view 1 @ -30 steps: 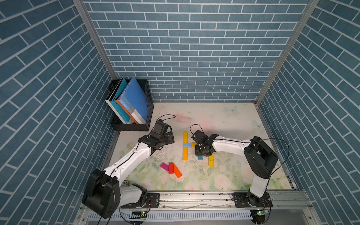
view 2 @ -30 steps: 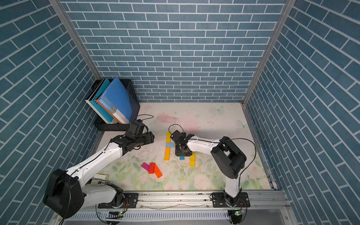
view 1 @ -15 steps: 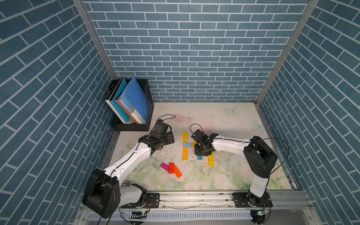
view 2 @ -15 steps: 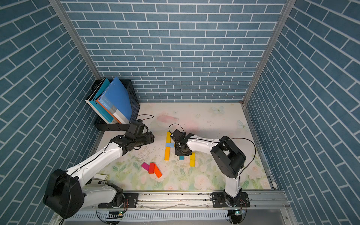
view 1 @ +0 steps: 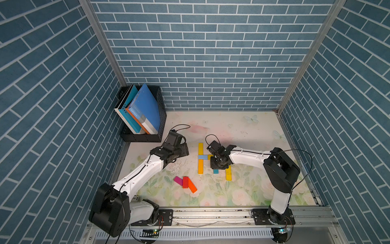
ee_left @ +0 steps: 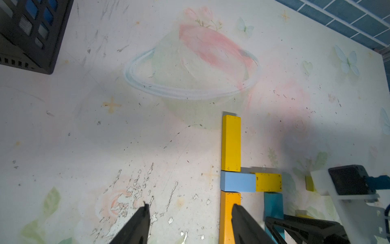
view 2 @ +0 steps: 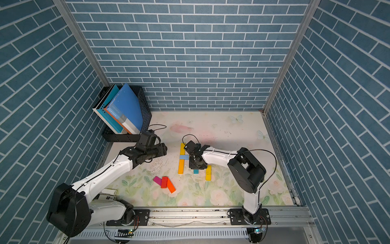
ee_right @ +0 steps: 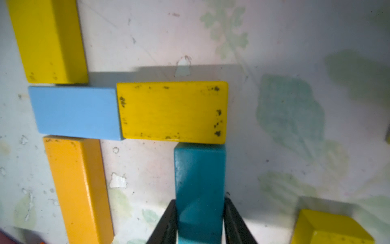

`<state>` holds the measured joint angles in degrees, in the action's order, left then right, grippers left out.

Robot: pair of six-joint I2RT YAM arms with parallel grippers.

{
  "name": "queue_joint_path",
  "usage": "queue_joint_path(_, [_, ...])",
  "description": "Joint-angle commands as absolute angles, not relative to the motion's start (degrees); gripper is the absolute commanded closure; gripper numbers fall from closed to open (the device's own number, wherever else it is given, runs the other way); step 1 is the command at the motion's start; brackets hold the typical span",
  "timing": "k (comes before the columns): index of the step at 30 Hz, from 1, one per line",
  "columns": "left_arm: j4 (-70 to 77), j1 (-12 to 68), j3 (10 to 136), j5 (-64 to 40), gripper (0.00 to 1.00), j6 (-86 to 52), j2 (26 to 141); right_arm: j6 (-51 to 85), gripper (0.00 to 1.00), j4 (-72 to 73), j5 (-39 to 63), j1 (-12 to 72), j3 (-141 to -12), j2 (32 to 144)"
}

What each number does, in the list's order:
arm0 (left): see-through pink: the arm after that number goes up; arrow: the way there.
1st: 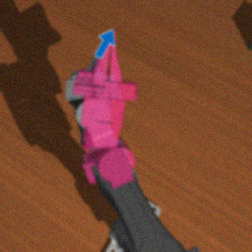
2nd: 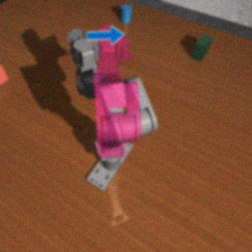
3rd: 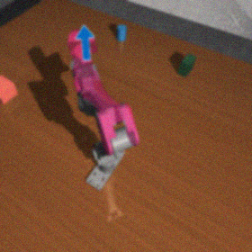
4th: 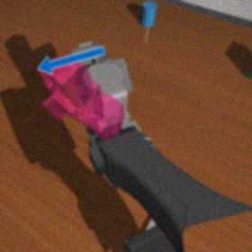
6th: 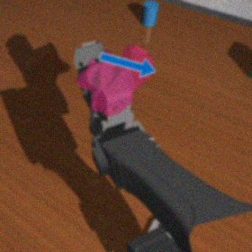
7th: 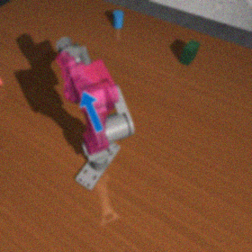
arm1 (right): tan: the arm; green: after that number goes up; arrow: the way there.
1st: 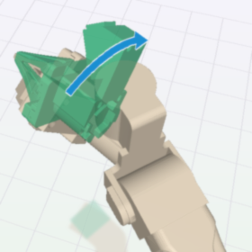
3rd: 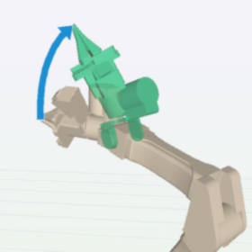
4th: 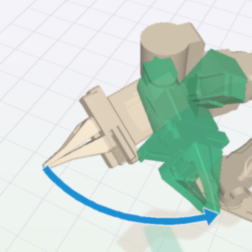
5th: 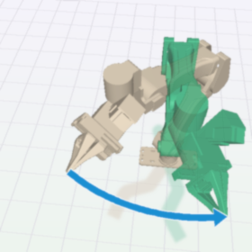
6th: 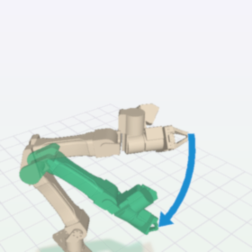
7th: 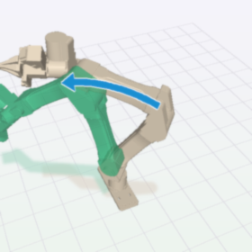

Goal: Assemble the letter h with building blocks
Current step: Assemble the building block at the center of the board, then adjust the building block at the center of the board.

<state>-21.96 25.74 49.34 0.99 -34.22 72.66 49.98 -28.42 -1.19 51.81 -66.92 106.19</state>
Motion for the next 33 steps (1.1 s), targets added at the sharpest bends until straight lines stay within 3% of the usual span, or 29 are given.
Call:
queue_joint_path(1, [-22.1,25.3,48.6,1.1,0.33,-33.8,71.8,51.3,0.53,-30.7,-1.2,52.2,-67.2,107.5])
queue_joint_path(8, [-23.6,25.3,50.4,0.5,0.32,-33.9,70.5,48.4,0.39,-34.0,-5.0,51.1,-71.9,103.6])
queue_joint_path(17, [-23.6,25.3,51.7,0.0,0.31,-33.8,71.6,41.7,0.41,-32.7,-3.2,42.4,-78.0,108.9])
queue_joint_path(33, [-23.5,25.2,49.9,-0.4,0.31,-33.7,73.4,37.5,0.41,-31.7,-4.1,40.9,-80.1,115.3])
